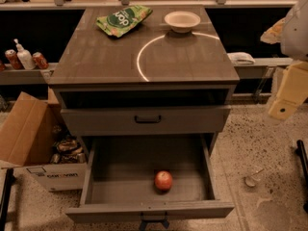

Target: Pick apple from middle drawer and place on counter

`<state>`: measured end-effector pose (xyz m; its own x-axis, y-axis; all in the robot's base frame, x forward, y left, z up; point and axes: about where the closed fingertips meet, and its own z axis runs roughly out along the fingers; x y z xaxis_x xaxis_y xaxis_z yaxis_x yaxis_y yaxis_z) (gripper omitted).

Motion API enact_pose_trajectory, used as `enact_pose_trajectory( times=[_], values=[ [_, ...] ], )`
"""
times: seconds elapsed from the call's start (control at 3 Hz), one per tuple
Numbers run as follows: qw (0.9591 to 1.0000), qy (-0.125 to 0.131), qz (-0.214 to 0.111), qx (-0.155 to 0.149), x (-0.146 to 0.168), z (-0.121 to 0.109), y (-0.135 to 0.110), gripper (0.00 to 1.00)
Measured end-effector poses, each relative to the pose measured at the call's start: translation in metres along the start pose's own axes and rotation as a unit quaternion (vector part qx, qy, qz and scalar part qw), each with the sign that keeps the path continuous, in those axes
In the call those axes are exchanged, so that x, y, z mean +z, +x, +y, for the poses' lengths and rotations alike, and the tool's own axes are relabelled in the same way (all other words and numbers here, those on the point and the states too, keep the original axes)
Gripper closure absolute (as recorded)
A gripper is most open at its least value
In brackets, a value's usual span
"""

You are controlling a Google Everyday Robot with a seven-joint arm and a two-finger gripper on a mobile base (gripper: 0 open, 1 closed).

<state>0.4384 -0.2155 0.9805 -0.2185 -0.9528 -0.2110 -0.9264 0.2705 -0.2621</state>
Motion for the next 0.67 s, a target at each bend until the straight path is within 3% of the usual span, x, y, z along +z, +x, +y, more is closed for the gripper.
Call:
enact_pose_trajectory(
  times=[0.33, 0.67],
  values=[
    [1.0000, 0.000, 0.000, 0.000, 0.000, 0.000, 0.000, 0.00],
    [0.9993, -0.012, -0.035, -0.010, 0.019, 0.004, -0.001, 0.00]
  ],
)
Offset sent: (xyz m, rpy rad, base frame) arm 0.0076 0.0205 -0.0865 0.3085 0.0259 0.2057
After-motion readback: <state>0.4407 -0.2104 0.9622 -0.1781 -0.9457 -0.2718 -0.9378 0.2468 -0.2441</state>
